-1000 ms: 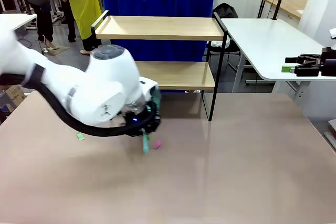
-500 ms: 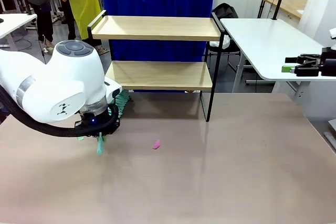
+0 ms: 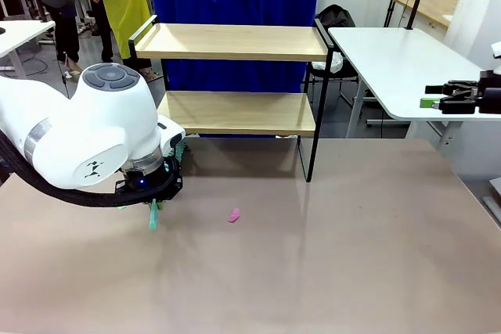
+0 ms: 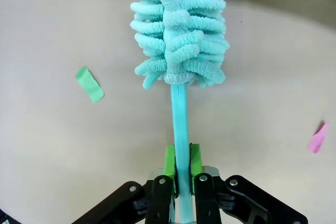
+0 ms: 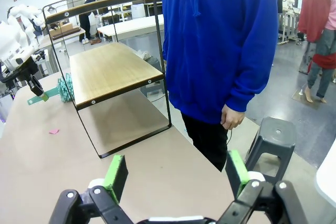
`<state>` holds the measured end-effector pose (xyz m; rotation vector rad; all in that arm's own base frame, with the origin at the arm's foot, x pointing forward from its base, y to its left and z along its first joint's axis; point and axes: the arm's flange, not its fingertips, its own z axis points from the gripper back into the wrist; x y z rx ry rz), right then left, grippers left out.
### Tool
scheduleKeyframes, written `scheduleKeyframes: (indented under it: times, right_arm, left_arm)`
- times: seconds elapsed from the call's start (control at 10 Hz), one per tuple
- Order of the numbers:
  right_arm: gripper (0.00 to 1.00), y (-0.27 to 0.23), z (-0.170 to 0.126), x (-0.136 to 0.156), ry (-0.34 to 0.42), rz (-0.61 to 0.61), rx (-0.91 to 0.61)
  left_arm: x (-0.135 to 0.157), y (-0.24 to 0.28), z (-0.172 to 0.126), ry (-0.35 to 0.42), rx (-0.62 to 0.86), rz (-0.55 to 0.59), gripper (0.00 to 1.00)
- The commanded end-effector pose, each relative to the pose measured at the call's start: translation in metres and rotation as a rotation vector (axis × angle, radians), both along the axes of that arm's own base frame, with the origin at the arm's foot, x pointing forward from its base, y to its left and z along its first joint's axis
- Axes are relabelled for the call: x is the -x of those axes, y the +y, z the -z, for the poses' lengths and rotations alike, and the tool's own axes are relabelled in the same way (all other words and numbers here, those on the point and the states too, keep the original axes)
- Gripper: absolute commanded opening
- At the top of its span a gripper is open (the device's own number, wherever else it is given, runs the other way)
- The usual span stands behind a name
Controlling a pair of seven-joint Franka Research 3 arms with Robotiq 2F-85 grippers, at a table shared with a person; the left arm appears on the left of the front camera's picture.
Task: Clean the shelf.
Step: Clean the specific section of the Shelf indicated by the human with the Duster.
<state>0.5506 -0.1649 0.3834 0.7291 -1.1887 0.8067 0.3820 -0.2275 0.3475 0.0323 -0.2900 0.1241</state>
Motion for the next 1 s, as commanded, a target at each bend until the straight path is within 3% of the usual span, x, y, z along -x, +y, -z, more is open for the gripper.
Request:
scheduleKeyframes:
  times: [0.0, 0.4, 0.9]
  right_arm:
    - [1.00, 0.002, -0.003, 0.000, -0.005, -0.001, 0.000]
    - [1.00, 0.002, -0.003, 0.000, -0.005, -0.001, 0.000]
    - [1.00, 0.002, -0.003, 0.000, -0.005, -0.001, 0.000]
  left_arm:
    - [0.005, -0.001, -0.014, -0.062, 0.107, 0.069, 0.13]
    - [0.023, 0.010, -0.061, -0.109, 0.180, 0.239, 0.13]
    - [0.058, 0.043, -0.103, 0.006, 0.191, 0.567, 0.13]
